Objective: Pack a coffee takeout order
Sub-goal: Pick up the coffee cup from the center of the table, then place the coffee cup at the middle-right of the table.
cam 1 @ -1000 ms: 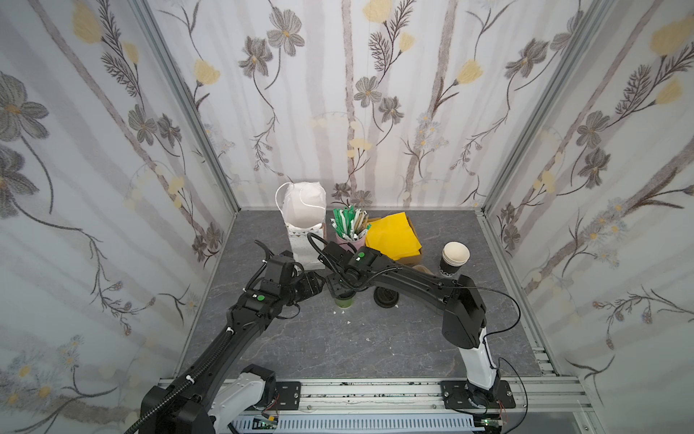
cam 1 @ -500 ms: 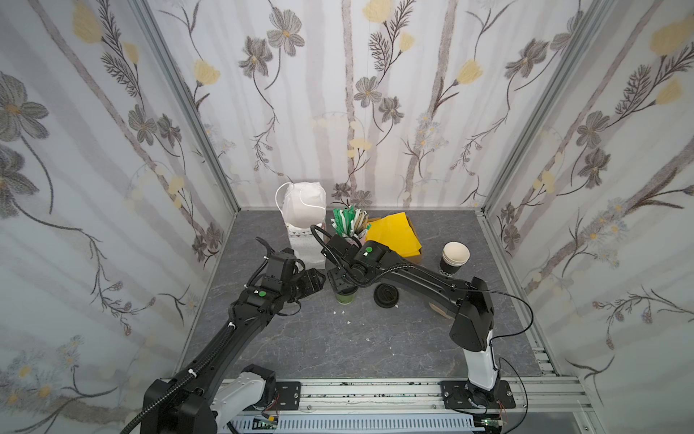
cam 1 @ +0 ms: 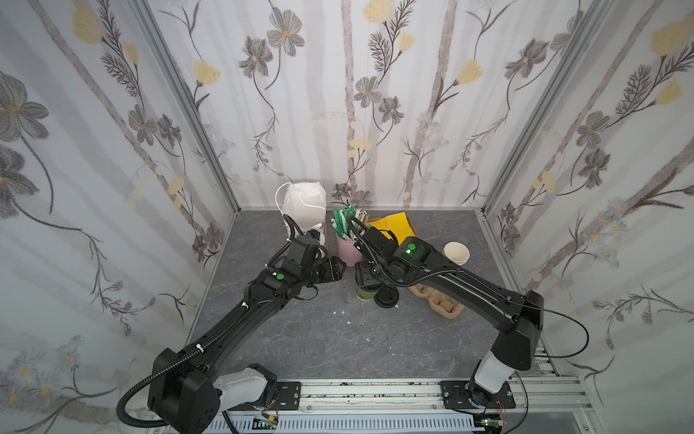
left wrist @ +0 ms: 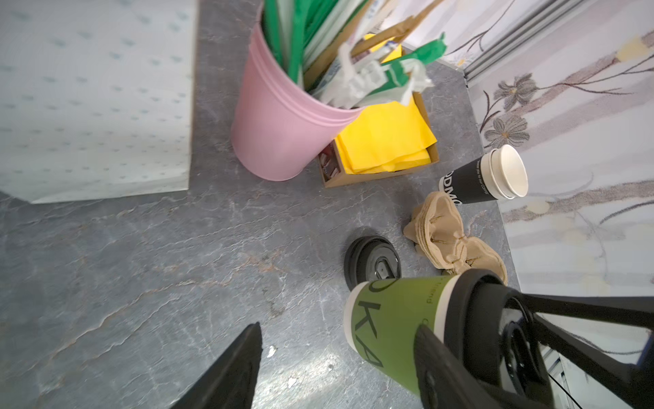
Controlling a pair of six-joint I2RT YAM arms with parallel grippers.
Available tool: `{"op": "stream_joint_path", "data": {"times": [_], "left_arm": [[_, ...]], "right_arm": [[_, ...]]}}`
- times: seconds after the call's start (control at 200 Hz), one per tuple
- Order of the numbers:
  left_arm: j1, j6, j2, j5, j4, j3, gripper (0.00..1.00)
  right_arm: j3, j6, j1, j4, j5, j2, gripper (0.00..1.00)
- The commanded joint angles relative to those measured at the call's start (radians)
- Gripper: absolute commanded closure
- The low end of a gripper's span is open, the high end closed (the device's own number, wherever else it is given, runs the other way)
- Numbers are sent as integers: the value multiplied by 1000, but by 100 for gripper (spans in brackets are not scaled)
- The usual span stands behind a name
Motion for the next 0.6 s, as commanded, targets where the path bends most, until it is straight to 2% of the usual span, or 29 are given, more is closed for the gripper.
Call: {"op": "stream_joint_path", "data": {"times": [0.0, 0.145, 0.31, 0.595], "left_arm": [[-60, 58, 52, -75, 7, 61, 30], [-138, 101, 136, -92, 11, 142, 29], [-213, 137, 226, -98, 22, 239, 29], [-321, 192, 395, -61, 37, 431, 29]], "right_arm": [[-84, 60, -31, -7, 23, -87, 27], [-230, 93, -88, -7, 29, -249, 27], [-371, 98, -236, -9, 41, -418, 28], [-429, -17, -518, -62, 38, -603, 29]]}}
